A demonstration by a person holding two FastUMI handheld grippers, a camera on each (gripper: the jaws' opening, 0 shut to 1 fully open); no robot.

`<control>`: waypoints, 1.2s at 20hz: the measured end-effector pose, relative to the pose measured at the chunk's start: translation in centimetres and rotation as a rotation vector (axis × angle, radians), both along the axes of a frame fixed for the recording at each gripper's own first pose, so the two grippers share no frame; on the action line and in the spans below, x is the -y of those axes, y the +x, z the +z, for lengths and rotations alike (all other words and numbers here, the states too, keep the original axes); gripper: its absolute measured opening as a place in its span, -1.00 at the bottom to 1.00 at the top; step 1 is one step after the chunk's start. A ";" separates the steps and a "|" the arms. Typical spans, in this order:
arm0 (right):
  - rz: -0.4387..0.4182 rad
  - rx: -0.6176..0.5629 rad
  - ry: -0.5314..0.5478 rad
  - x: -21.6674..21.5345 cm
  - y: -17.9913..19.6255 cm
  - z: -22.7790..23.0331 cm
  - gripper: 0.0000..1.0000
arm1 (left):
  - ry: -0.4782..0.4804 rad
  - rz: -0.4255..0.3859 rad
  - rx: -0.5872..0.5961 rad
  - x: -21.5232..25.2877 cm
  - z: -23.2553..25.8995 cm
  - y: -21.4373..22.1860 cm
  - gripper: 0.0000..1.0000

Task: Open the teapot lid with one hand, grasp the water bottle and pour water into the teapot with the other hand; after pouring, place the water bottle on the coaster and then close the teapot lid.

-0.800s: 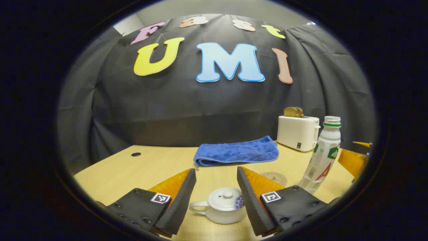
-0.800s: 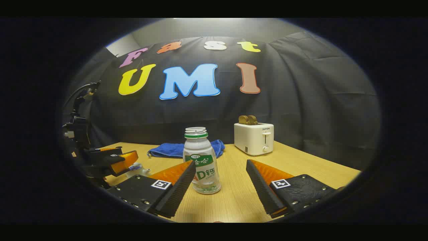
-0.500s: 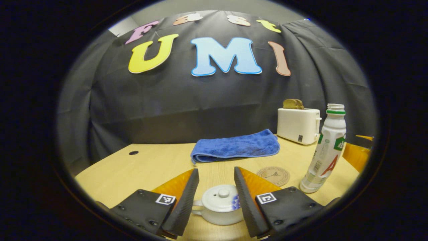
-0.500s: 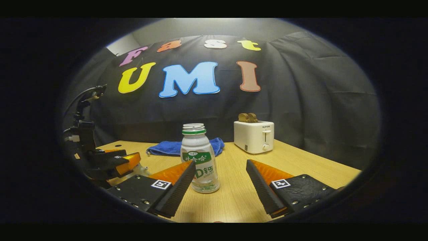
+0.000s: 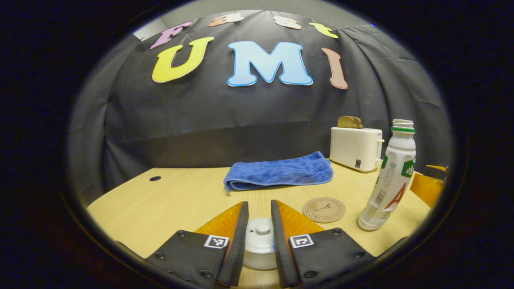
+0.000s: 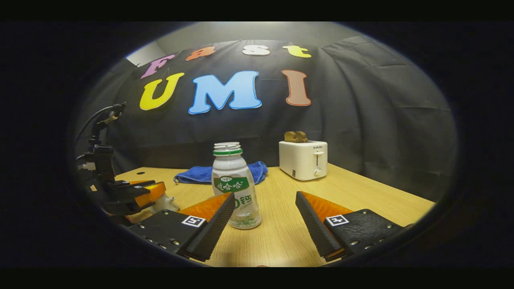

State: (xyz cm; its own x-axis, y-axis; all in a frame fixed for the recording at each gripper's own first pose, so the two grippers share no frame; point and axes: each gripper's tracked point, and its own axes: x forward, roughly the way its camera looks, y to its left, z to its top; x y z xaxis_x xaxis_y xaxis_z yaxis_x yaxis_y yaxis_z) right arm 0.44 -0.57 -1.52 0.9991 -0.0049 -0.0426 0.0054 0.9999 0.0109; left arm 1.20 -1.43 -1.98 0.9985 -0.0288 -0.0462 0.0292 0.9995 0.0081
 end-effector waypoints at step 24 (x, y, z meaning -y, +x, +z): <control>0.114 0.049 -0.075 -3.7 1.9 2.1 0.87 | -0.049 0.102 0.076 -9.8 3.9 2.2 -0.68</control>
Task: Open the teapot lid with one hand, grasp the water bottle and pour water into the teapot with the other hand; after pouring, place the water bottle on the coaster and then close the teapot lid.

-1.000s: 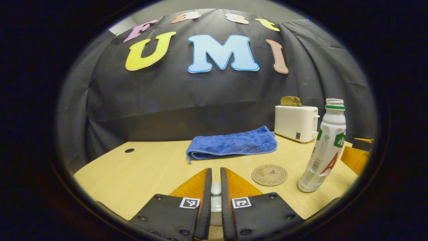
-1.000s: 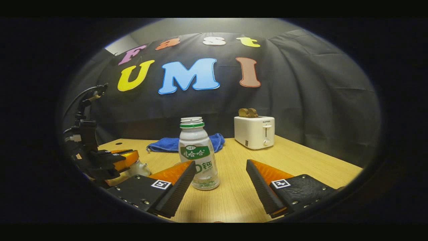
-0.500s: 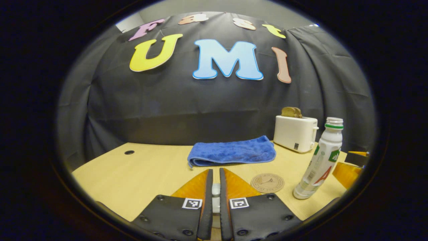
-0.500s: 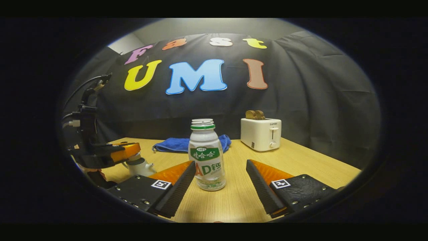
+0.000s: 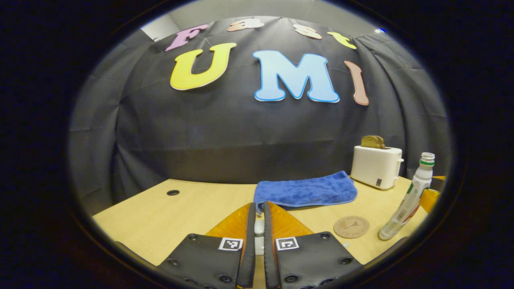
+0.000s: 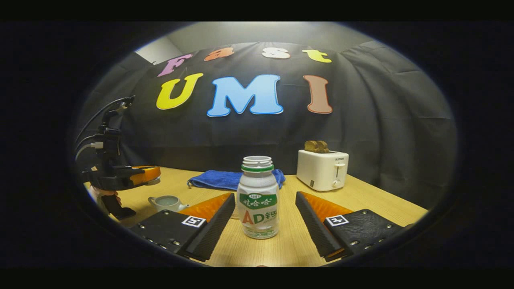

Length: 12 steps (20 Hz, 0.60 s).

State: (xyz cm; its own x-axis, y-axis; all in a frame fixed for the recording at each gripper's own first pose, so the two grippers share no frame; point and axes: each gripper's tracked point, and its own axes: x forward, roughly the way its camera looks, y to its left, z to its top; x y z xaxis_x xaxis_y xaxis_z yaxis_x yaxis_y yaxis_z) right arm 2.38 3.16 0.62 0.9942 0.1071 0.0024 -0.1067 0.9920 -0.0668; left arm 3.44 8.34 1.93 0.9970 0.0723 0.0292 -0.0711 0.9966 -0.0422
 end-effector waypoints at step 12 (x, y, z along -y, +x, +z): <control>0.013 -0.110 0.006 -1.1 3.0 -3.6 0.87 | -0.036 0.110 -0.043 -6.6 -2.8 0.4 -0.61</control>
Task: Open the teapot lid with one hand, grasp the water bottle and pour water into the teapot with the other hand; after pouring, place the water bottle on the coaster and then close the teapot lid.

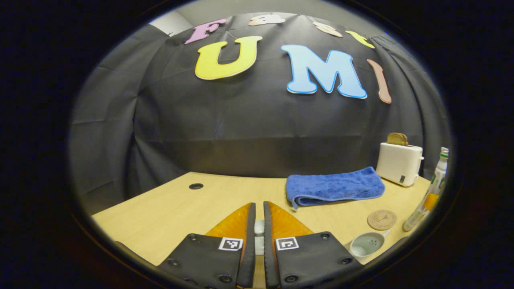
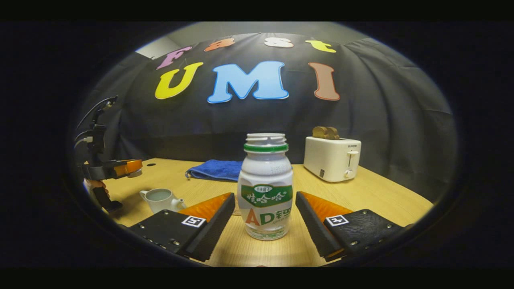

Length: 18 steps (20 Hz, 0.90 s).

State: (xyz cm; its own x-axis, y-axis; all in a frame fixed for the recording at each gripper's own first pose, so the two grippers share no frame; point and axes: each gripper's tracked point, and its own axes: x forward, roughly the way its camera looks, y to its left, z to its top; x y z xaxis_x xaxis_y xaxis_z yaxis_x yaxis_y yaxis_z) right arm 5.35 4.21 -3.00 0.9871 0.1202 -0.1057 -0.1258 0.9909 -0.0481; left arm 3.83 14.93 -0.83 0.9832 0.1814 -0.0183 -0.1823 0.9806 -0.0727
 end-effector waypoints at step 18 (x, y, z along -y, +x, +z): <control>-0.089 0.025 -0.309 0.1 0.4 1.0 0.57 | -0.011 0.029 -0.058 -1.2 -2.4 0.2 -0.67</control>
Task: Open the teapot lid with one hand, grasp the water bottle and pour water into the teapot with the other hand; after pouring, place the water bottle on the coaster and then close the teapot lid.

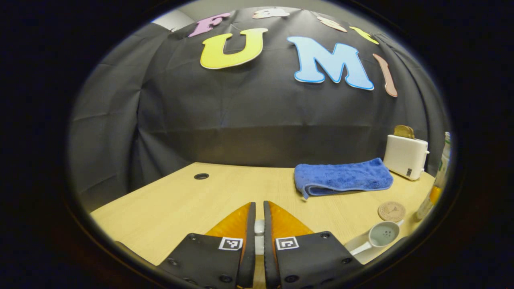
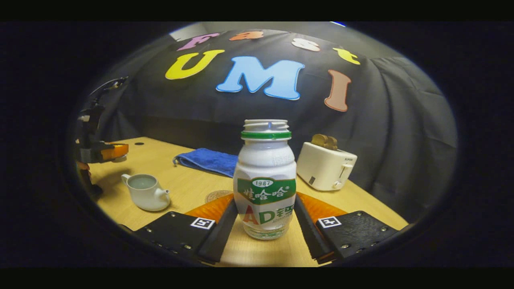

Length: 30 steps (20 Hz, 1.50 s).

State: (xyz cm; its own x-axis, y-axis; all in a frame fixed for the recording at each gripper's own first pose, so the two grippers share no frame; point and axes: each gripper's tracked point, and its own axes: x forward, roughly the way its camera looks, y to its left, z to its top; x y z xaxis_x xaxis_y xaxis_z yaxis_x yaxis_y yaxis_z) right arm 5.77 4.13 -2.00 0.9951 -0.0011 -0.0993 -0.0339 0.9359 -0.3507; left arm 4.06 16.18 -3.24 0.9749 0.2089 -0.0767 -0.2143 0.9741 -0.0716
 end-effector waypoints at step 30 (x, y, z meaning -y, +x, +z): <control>0.079 0.191 -1.179 -6.9 1.0 0.4 0.55 | -0.079 0.045 -0.018 -3.0 -1.4 0.0 -0.68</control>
